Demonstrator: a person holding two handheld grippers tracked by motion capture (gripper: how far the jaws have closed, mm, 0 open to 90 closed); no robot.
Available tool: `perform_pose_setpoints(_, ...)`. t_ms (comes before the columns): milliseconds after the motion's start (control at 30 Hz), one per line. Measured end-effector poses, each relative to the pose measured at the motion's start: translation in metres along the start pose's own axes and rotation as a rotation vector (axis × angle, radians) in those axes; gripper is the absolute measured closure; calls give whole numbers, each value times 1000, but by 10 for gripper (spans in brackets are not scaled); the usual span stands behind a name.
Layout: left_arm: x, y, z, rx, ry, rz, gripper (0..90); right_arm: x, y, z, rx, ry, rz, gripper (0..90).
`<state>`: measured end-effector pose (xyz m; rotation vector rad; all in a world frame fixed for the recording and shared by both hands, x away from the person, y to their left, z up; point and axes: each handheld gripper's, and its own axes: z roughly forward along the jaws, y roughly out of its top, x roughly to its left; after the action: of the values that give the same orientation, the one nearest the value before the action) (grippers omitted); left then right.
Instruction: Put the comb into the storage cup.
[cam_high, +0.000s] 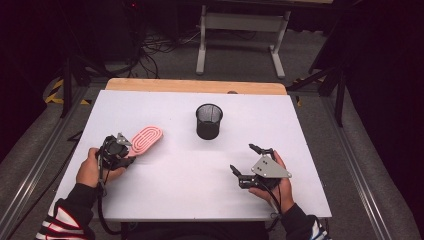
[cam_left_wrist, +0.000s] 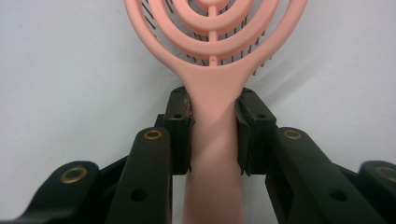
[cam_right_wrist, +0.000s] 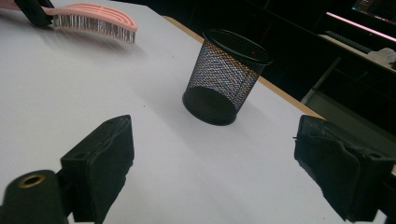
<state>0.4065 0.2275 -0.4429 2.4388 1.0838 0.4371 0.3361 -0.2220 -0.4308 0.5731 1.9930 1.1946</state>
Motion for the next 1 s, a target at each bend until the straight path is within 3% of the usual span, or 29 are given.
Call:
perform_pose_setpoints(233, -4, -1, -5, -102, 31, 10, 700, -2, -1, 1, 0, -4, 7, 125)
perform_pose_setpoints(500, -6, -5, -19, -231, 94, -20, 701, -2, 0, -1, -15, -19, 17, 123)
perform_pose_setpoints(533, -6, -6, -22, -267, 92, -28, 701, -2, 0, 0, -17, -21, 21, 123)
perform_pose_setpoints(667, -7, -6, -26, -322, 98, -39, 701, -3, 0, 1, -19, -23, 27, 123)
perform_pose_setpoints(767, -13, -6, -31, -372, 112, -43, 701, -5, 1, 1, -29, -26, 58, 125)
perform_pose_setpoints(1000, -23, -4, -35, -447, 110, -44, 701, -8, 8, 4, -57, -25, 105, 126)
